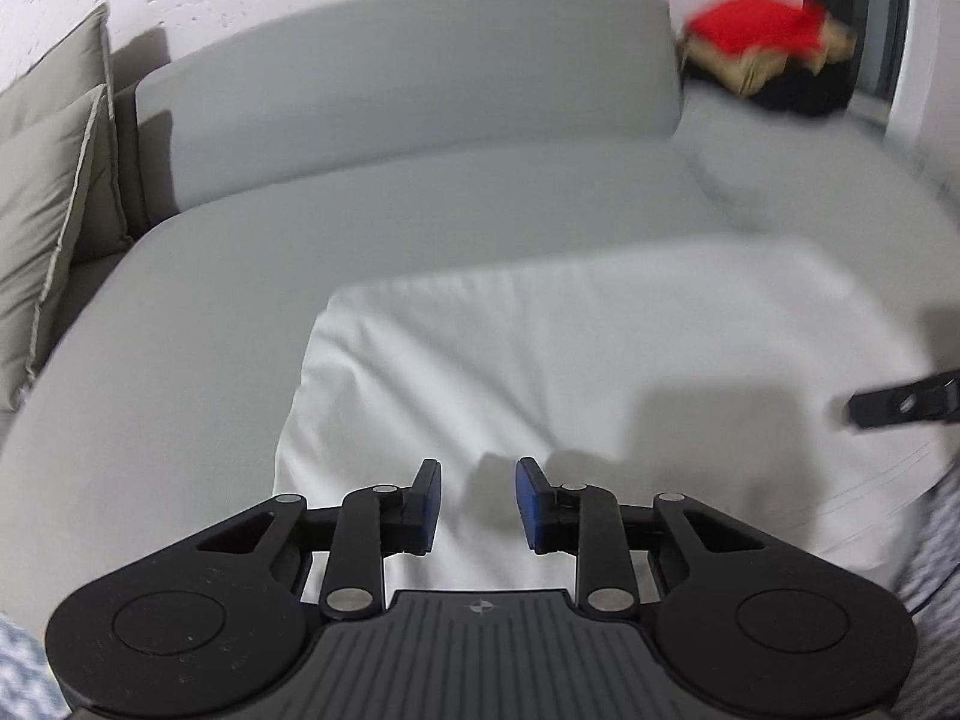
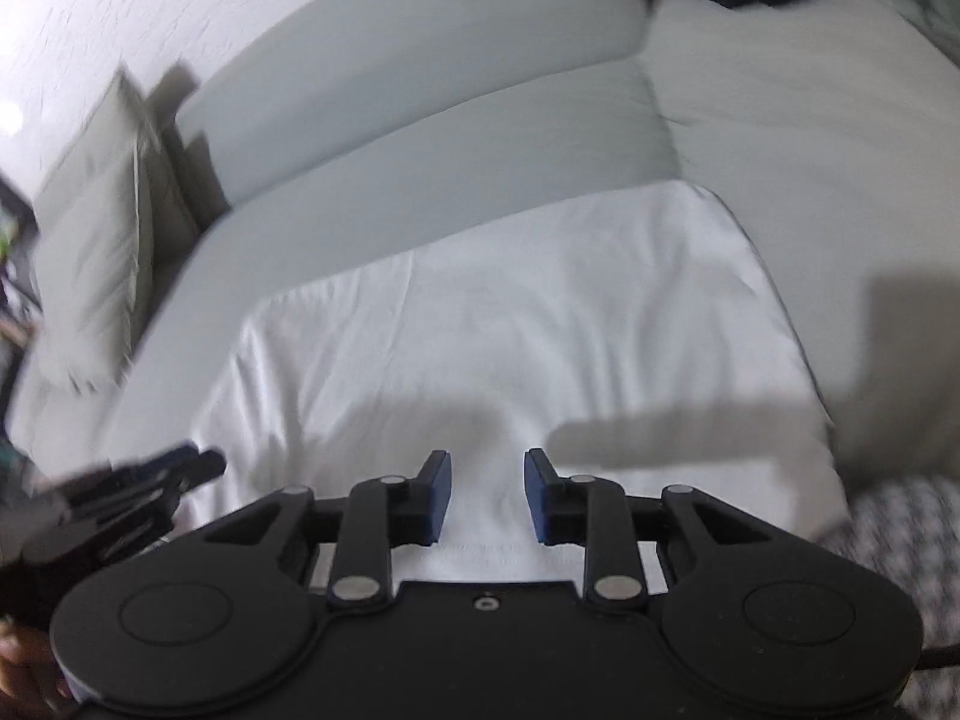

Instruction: Fold clothes

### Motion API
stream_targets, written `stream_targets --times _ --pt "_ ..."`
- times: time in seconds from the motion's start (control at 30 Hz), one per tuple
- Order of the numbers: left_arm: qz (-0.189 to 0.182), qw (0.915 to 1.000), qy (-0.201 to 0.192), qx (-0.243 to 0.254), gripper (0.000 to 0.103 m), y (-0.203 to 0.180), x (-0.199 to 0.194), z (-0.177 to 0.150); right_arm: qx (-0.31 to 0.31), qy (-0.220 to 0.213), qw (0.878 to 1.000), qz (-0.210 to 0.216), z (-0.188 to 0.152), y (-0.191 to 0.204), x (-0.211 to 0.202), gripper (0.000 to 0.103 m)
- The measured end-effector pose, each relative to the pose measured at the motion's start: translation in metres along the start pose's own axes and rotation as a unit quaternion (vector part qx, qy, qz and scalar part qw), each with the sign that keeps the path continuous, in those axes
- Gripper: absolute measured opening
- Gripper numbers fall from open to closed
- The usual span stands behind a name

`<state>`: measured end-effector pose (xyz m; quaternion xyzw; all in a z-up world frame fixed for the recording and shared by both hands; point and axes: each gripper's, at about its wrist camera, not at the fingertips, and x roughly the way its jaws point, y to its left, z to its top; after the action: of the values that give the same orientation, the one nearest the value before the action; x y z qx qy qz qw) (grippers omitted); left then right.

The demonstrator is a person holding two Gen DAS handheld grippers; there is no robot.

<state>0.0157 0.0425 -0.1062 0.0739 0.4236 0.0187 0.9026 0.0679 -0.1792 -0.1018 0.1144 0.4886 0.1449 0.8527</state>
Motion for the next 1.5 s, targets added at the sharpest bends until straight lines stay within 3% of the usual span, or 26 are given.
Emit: stream_targets --times 0.07,0.13,0.17,0.23,0.27,0.33,0.37,0.43,0.5,0.57,0.67,0.83,0.93,1.03,1.17,1.3,1.43,1.5 --pt "0.041 0.9977 0.034 0.042 0.029 -0.006 0.015 -0.003 -0.048 -0.012 0.998 -0.03 -0.003 0.005 0.006 0.027" --pt "0.072 0.9943 0.058 0.054 0.029 0.003 0.022 -0.008 -0.091 0.0 0.991 -0.1 -0.007 0.003 0.018 0.027" --pt "0.071 0.9942 0.067 0.045 0.03 0.014 0.018 -0.01 -0.084 0.005 0.989 -0.125 -0.009 -0.007 0.022 0.028" --pt "0.068 0.9938 0.087 0.01 0.032 0.035 0.016 -0.007 -0.035 0.012 0.987 -0.159 -0.008 -0.035 0.023 0.039" --pt "0.07 0.9929 0.096 -0.003 0.032 0.045 0.015 -0.008 -0.001 0.017 0.985 -0.17 -0.006 -0.049 0.019 0.039" --pt "0.082 0.9908 0.106 -0.012 0.032 0.059 0.013 -0.013 0.006 0.021 0.971 -0.237 -0.008 -0.068 0.012 0.0" --pt "0.085 0.9908 0.104 -0.011 0.032 0.062 0.011 -0.015 0.006 0.017 0.971 -0.239 -0.01 -0.077 0.009 0.0" --pt "0.094 0.9904 0.101 -0.009 0.032 0.067 0.007 -0.019 0.022 0.016 0.976 -0.216 -0.01 -0.086 0.0 0.0" --pt "0.1 0.9908 0.089 -0.023 0.032 0.073 -0.005 -0.02 0.048 0.015 0.978 -0.203 -0.007 -0.088 -0.01 0.01" --pt "0.077 0.9935 0.064 -0.055 0.032 0.086 -0.022 -0.017 0.072 0.003 0.982 -0.173 -0.005 -0.089 -0.025 0.022" --pt "0.033 0.9938 0.021 -0.104 0.032 0.105 -0.048 -0.002 0.096 -0.023 0.989 -0.114 0.002 -0.085 -0.048 0.026" --pt "0.001 0.9887 -0.054 -0.139 0.038 0.128 -0.073 0.035 0.127 -0.073 0.989 -0.015 0.029 -0.065 -0.09 0.042" --pt "-0.018 0.9845 -0.076 -0.157 0.041 0.144 -0.073 0.053 0.126 -0.106 0.986 0.027 0.055 -0.052 -0.111 0.059" --pt "-0.043 0.9798 -0.063 -0.185 0.04 0.162 -0.042 0.062 0.125 -0.12 0.984 0.045 0.077 -0.052 -0.102 0.067" --pt "-0.081 0.9693 -0.005 -0.232 0.039 0.178 0.026 0.063 0.147 -0.1 0.983 0.041 0.102 -0.069 -0.056 0.067" --pt "-0.087 0.9608 0.044 -0.26 0.037 0.186 0.086 0.059 0.186 -0.059 0.98 0.03 0.103 -0.098 0.004 0.063" --pt "-0.131 0.9333 0.065 -0.328 0.037 0.202 0.125 0.051 0.206 -0.053 0.977 0.013 0.101 -0.122 0.038 0.038" --pt "-0.16 0.9205 0.064 -0.351 0.037 0.207 0.138 0.048 0.213 -0.059 0.975 0.006 0.103 -0.132 0.049 0.038"
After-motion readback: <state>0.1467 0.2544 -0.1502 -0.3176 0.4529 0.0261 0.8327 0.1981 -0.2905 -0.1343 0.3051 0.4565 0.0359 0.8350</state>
